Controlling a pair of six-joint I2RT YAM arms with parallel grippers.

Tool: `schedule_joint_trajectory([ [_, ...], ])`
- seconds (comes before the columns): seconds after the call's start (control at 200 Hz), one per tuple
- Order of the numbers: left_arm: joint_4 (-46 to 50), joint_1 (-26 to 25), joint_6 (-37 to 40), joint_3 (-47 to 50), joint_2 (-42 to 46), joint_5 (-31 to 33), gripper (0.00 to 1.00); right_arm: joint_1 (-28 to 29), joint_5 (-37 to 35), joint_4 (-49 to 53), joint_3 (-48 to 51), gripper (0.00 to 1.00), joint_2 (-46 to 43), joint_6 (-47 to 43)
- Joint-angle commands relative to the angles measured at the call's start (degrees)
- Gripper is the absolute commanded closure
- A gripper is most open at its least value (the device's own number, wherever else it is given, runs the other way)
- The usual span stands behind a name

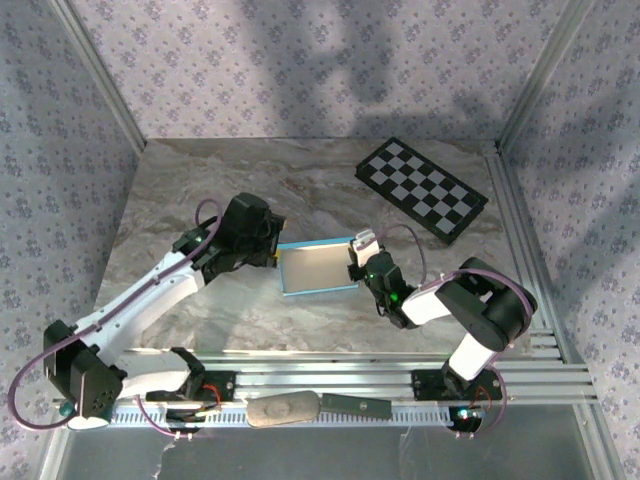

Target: Fold the paper box

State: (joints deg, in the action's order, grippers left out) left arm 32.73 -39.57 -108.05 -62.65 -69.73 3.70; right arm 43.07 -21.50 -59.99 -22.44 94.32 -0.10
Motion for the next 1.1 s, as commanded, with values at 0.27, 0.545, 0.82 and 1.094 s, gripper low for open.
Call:
schedule_joint_trajectory([
  [0.27, -1.46, 4.91, 8.39, -26.25, -24.85, -9.68, 0.56, 0.47, -0.21, 2.94, -1.55, 1.00, 1.47, -0.96],
  [0.545, -1.95, 3.08, 11.98, -25.74, -31.67, -12.28, 0.58, 0.58, -0.31, 3.03, -1.63, 1.00, 1.80, -1.04],
  [0.82, -5.28, 2.20, 12.95, -18.08, -30.64, -12.89, 0.58, 1.01, -0.75, 2.77, -1.50, 1.00, 2.43, -1.22],
  [1.094, -7.03, 1.64, 13.80, -14.52, -30.11, -12.32, 0.59, 1.85, -1.62, 3.94, -1.64, 1.00, 2.30, -1.87],
])
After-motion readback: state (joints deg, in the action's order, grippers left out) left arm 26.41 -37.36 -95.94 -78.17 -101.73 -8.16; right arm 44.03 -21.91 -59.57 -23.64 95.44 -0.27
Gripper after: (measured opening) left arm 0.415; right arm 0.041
